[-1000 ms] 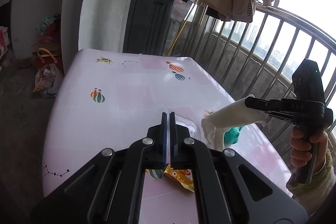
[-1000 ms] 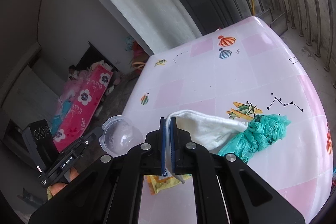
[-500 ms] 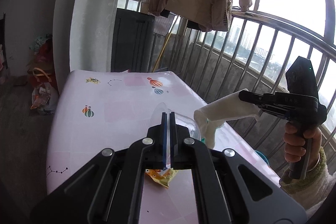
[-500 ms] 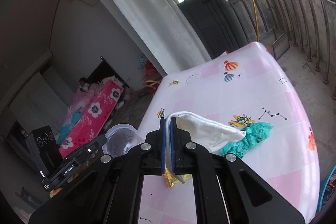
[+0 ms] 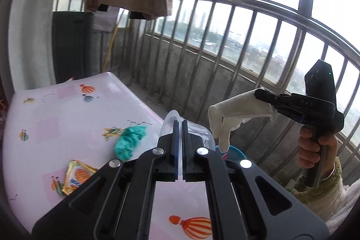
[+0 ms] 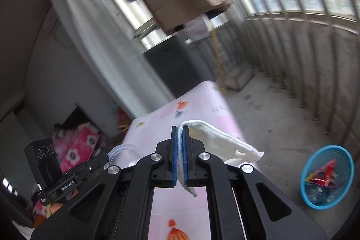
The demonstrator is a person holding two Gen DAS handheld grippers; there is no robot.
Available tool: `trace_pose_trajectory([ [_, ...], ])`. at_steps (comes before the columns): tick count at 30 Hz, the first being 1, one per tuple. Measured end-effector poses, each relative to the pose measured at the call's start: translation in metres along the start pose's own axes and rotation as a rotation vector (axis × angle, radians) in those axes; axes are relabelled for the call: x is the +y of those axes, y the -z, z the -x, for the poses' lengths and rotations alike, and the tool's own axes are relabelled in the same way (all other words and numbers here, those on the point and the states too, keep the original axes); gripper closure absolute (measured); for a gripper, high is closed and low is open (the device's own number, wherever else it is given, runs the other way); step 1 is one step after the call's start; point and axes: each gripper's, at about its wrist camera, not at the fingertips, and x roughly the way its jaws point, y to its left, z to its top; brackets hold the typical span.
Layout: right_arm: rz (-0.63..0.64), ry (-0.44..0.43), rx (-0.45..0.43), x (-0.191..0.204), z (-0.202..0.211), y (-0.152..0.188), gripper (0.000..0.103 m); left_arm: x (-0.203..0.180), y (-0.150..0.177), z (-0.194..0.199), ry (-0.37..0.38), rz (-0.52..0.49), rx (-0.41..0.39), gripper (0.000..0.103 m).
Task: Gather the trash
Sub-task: 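Carry the cup and glove to the wastebasket and release both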
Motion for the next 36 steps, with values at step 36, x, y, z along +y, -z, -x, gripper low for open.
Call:
trace_pose_trajectory([
  [36, -0.663, 0.784, 0.109, -0.386, -0.013, 0.101, 0.062, -0.212, 0.049, -0.418, 0.256, -0.241, 0.640, 0.072],
])
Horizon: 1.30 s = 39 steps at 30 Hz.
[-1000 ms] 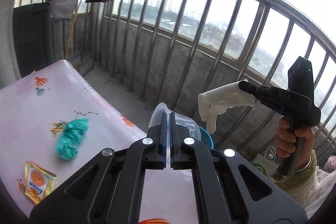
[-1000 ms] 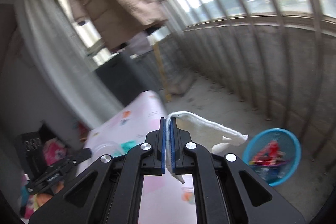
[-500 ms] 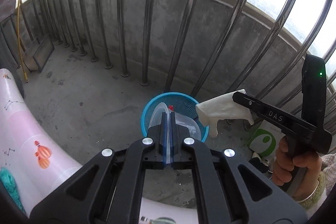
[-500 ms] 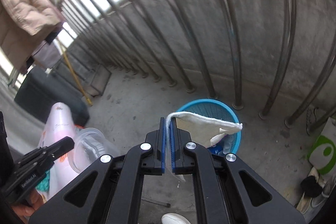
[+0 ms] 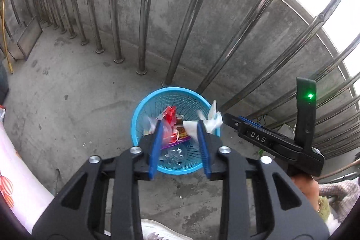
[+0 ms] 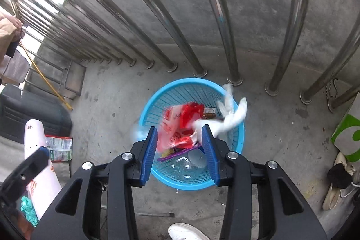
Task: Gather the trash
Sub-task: 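Carry the cup and glove to the wastebasket and release both, then move both tools back over the table toward the teal bag and noodle bag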
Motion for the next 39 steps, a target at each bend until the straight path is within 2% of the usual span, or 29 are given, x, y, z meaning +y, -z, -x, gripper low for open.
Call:
trace_pose_trajectory([
  [9, 0.037, -0.038, -0.056, 0.013, 0.025, 0.007, 0.061, 0.007, 0.015, 0.040, -0.020, 0.024, -0.074, 0.066],
  [14, 0.084, -0.095, -0.094, 0.036, 0.051, 0.013, 0.059, 0.007, 0.030, 0.084, -0.038, 0.016, -0.142, 0.062],
  [22, 0.230, -0.221, -0.147, 0.090, 0.103, 0.035, 0.052, 0.014, 0.073, 0.169, -0.080, 0.029, -0.284, 0.047],
  [31, 0.453, -0.361, -0.129, 0.171, 0.154, 0.075, 0.039, 0.048, 0.155, 0.263, -0.190, 0.111, -0.429, 0.028],
  [39, 0.678, -0.460, -0.052, 0.247, 0.173, 0.126, 0.032, 0.111, 0.257, 0.327, -0.372, 0.299, -0.477, 0.024],
])
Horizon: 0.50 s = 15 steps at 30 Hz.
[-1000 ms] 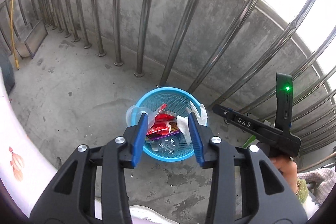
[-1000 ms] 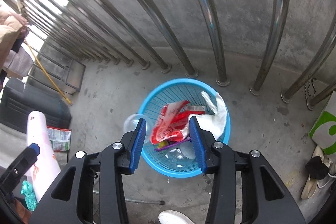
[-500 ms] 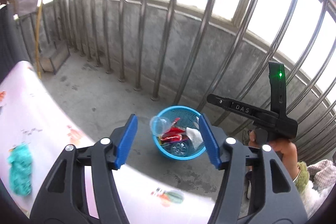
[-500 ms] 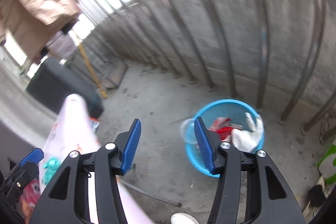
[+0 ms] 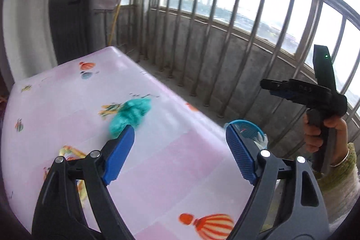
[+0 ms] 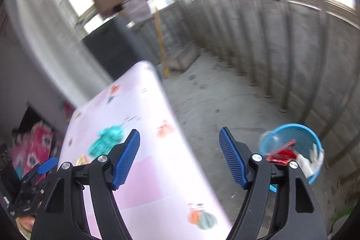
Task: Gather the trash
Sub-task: 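Move both tools back over the table toward the teal bag and noodle bag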
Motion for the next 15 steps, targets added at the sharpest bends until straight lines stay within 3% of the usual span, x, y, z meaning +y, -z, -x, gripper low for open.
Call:
trace_pose_trajectory([
  [4, 0.083, -0.092, 0.085, 0.051, -0.031, 0.001, 0.032, 0.062, 0.019, 0.025, -0.105, 0.116, -0.015, 0.024],
  [8, 0.128, -0.155, 0.170, 0.097, -0.071, 0.004, 0.032, 0.113, 0.027, 0.039, -0.153, 0.229, -0.029, 0.024],
  [15, 0.130, -0.165, 0.264, 0.145, -0.134, 0.012, 0.032, 0.150, 0.040, 0.018, -0.202, 0.267, 0.012, 0.024],
])
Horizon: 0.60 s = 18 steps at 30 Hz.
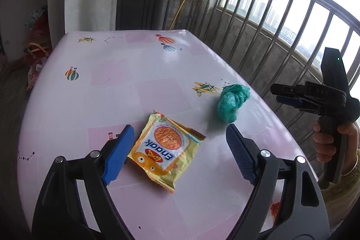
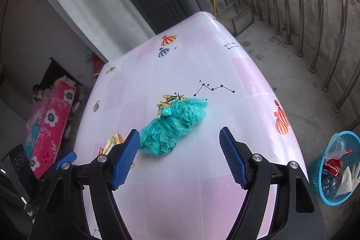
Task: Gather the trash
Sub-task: 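Move both tools back over the table toward the teal bag and noodle bag, then grasp the teal plastic bag with the right tool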
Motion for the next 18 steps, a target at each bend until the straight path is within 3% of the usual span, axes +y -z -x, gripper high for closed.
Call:
trace_pose_trajectory([
  [2, -0.018, 0.028, 0.009, 0.004, -0.018, -0.009, 0.032, 0.005, 0.002, -0.015, -0.044, -0.008, 0.022, 0.024],
  [5, -0.027, 0.075, 0.033, 0.009, -0.042, -0.018, 0.032, 0.014, 0.004, -0.034, -0.093, -0.018, 0.075, 0.038],
  [13, 0.068, 0.117, 0.101, 0.024, -0.084, -0.015, 0.032, 0.030, 0.015, -0.060, -0.098, -0.008, 0.170, 0.067],
  [15, 0.106, 0.109, 0.124, 0.029, -0.092, -0.012, 0.036, 0.030, 0.018, -0.063, -0.105, -0.011, 0.188, 0.074],
  [18, 0.180, 0.101, 0.157, 0.040, -0.098, -0.005, 0.054, 0.026, 0.022, -0.064, -0.121, -0.043, 0.187, 0.081],
])
